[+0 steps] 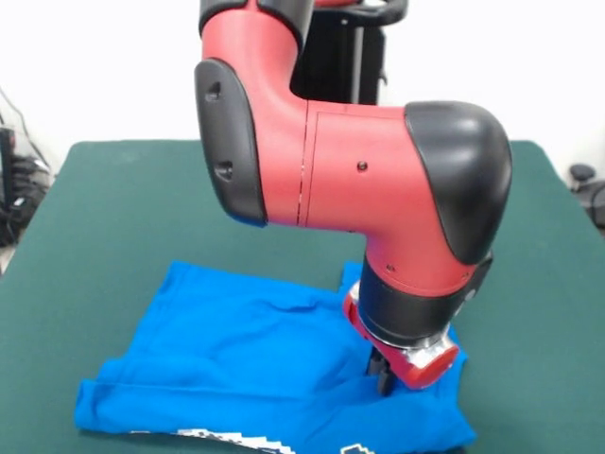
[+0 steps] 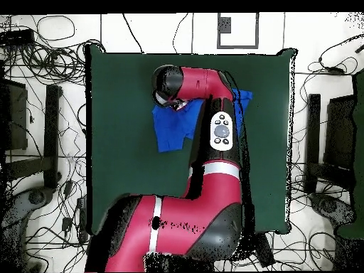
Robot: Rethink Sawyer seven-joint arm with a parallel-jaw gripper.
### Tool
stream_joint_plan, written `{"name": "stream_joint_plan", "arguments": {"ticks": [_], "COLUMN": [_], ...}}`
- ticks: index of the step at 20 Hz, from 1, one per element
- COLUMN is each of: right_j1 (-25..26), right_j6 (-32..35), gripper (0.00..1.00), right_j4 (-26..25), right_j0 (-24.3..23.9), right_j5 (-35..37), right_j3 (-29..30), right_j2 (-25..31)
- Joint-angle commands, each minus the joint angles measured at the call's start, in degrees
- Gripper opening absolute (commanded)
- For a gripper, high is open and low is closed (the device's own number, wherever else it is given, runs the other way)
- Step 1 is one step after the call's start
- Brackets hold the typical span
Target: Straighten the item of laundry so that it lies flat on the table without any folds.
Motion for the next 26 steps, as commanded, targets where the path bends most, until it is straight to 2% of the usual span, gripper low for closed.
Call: {"name": "stream_joint_plan", "arguments": {"ticks": [1,4,5,8,11,13,17,26], "right_j1": [1.7,-0.6,-1.0,-2.2,-5.0,-6.3,-6.8,-8.0], "right_j6": [-4.9,-6.2,-6.9,-5.2,-9.4,-7.9,-9.2,-7.7], "gripper": [0.0,0.0,1.0,1.0,1.0,1.0,1.0,1.0], "right_j4": [0.1,-0.4,-0.7,-1.3,-1.7,-1.2,-2.0,-2.2], "right_j0": [2.7,2.5,2.5,2.7,2.0,1.7,1.4,0.8], "right_j5": [-7.2,-8.1,-8.2,-10.8,-9.3,-10.3,-9.9,-11.8], "right_j3": [2.8,7.1,7.9,11.0,15.1,17.4,17.8,20.3], "right_j2": [7.0,6.6,6.5,5.6,6.1,6.2,6.2,6.3]}}
